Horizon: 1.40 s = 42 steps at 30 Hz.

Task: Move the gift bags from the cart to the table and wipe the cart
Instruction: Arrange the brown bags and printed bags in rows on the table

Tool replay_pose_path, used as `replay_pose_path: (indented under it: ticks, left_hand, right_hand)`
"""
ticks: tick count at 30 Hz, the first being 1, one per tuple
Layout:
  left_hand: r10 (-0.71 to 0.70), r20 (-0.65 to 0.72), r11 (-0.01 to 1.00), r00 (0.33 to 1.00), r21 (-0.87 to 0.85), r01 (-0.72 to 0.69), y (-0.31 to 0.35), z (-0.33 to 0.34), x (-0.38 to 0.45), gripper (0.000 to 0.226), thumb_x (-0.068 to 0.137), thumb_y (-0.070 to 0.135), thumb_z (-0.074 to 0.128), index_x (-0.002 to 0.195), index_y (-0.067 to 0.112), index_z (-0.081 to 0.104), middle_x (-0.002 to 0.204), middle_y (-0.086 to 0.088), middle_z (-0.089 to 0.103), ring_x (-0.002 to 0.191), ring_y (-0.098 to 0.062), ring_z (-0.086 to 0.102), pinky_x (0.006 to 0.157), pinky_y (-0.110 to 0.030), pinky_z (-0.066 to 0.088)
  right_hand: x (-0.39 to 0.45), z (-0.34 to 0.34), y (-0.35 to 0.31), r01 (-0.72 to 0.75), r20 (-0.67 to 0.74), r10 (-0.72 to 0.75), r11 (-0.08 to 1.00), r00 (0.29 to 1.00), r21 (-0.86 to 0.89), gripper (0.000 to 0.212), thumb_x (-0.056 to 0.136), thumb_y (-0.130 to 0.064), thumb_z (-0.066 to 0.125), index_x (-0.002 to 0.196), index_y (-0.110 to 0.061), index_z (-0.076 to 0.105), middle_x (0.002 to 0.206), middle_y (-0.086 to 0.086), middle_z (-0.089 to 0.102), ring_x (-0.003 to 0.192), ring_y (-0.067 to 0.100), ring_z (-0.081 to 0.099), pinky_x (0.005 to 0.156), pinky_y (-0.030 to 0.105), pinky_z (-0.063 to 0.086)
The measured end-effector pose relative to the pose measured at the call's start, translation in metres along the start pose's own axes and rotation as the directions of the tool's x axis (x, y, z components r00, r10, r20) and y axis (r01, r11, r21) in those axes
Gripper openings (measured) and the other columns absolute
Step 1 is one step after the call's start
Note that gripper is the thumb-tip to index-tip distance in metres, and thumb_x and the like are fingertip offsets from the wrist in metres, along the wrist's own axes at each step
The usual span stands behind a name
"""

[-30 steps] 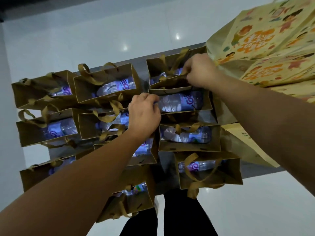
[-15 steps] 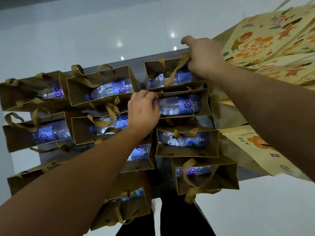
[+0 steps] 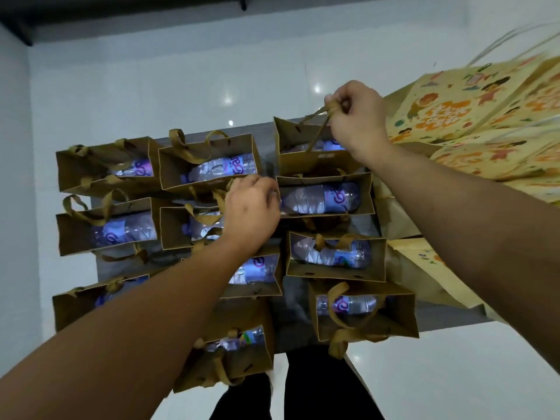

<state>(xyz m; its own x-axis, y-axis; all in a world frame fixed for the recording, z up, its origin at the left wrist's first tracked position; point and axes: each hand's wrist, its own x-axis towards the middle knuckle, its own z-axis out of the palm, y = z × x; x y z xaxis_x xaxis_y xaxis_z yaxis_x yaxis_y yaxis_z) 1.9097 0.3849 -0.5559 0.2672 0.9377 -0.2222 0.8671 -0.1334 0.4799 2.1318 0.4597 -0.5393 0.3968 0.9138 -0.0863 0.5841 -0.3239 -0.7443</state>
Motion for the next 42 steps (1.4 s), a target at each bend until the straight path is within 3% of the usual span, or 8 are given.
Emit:
replay_pose_path:
  ticks: [10, 15, 20, 24, 31, 36, 39, 42]
  left_hand:
    - [0.007, -0.040, 1.000, 0.999, 0.024, -0.006, 0.024, -0.079, -0.034, 0.027, 0.100, 0.020, 0.055, 0.124, 0.016, 0.065, 0.125, -0.005, 0.061, 0.118, -0.023, 0.049, 0.096, -0.032, 0.040]
    - [-0.048, -0.100, 0.991, 0.994, -0.128, 0.035, 0.045, -0.132, -0.056, 0.040, 0.096, 0.020, 0.062, 0.135, 0.017, 0.055, 0.133, -0.006, 0.055, 0.120, -0.024, 0.054, 0.095, -0.035, 0.047]
    - [-0.050, -0.137, 0.954, 0.989, -0.300, 0.006, 0.059, -0.176, -0.095, 0.071, 0.095, 0.028, 0.070, 0.154, 0.025, 0.031, 0.155, -0.003, 0.043, 0.135, -0.027, 0.049, 0.106, -0.043, 0.047]
    - [-0.042, -0.027, 0.919, 0.999, -0.394, 0.028, 0.049, -0.187, -0.137, 0.052, 0.097, 0.032, 0.066, 0.144, 0.025, 0.045, 0.137, -0.001, 0.059, 0.121, -0.025, 0.060, 0.097, -0.041, 0.053]
    - [-0.041, 0.138, 0.964, 0.990, -0.253, 0.075, -0.013, -0.160, -0.208, 0.039, 0.096, 0.024, 0.065, 0.134, 0.028, 0.059, 0.118, 0.003, 0.067, 0.102, -0.018, 0.063, 0.089, -0.036, 0.056]
    - [-0.045, 0.292, 0.978, 0.955, -0.181, 0.101, -0.053, -0.127, -0.245, 0.039, 0.095, 0.021, 0.063, 0.133, 0.028, 0.060, 0.117, 0.002, 0.067, 0.107, -0.019, 0.062, 0.091, -0.035, 0.054]
    - [-0.054, 0.363, 0.990, 0.930, -0.103, 0.098, -0.074, -0.112, -0.262, 0.040, 0.097, 0.020, 0.061, 0.137, 0.022, 0.058, 0.125, -0.003, 0.064, 0.101, -0.016, 0.058, 0.081, -0.028, 0.047]
    - [-0.082, 0.390, 0.992, 0.917, -0.052, 0.111, -0.090, -0.099, -0.275, 0.039, 0.099, 0.021, 0.060, 0.137, 0.020, 0.057, 0.126, -0.004, 0.063, 0.092, -0.012, 0.053, 0.071, -0.022, 0.042]
  right_hand:
    - [-0.042, -0.074, -0.094, 0.143, -0.108, -0.132, 0.985, 0.985, 0.097, 0.005, 0.100, -0.026, 0.061, 0.097, -0.022, 0.060, 0.081, -0.013, 0.055, 0.072, 0.001, 0.052, 0.059, 0.004, 0.040]
    - [-0.091, -0.121, -0.157, 0.193, -0.169, -0.168, 0.971, 0.971, 0.141, 0.012, 0.098, -0.034, 0.064, 0.087, -0.029, 0.064, 0.070, -0.011, 0.057, 0.063, 0.003, 0.053, 0.060, 0.018, 0.047]
    - [-0.160, -0.143, -0.216, 0.262, -0.238, -0.226, 0.956, 0.945, 0.133, 0.023, 0.100, -0.038, 0.060, 0.082, -0.026, 0.066, 0.064, -0.016, 0.054, 0.056, -0.009, 0.051, 0.054, 0.007, 0.039]
    - [-0.212, -0.137, -0.232, 0.242, -0.229, -0.198, 0.953, 0.953, 0.184, 0.036, 0.103, -0.036, 0.054, 0.071, -0.024, 0.063, 0.059, -0.015, 0.051, 0.052, -0.006, 0.049, 0.054, 0.009, 0.039]
    - [-0.300, -0.102, -0.209, 0.096, -0.170, -0.057, 0.968, 0.984, 0.234, 0.039, 0.102, -0.040, 0.055, 0.087, -0.010, 0.075, 0.073, 0.013, 0.066, 0.067, 0.018, 0.058, 0.066, 0.034, 0.051]
    - [-0.356, -0.079, -0.185, 0.015, -0.126, 0.014, 0.974, 0.992, 0.225, 0.041, 0.102, -0.040, 0.055, 0.086, -0.008, 0.075, 0.072, 0.015, 0.065, 0.065, 0.020, 0.059, 0.059, 0.020, 0.050]
    - [-0.376, -0.068, -0.169, -0.041, -0.102, 0.069, 0.965, 0.992, 0.257, 0.040, 0.100, -0.045, 0.057, 0.080, -0.014, 0.074, 0.079, 0.020, 0.070, 0.075, 0.035, 0.068, 0.071, 0.041, 0.060]
    - [-0.395, -0.064, -0.157, -0.064, -0.100, 0.094, 0.960, 0.991, 0.274, 0.038, 0.100, -0.043, 0.057, 0.076, -0.018, 0.073, 0.075, 0.017, 0.068, 0.066, 0.020, 0.059, 0.070, 0.037, 0.053]
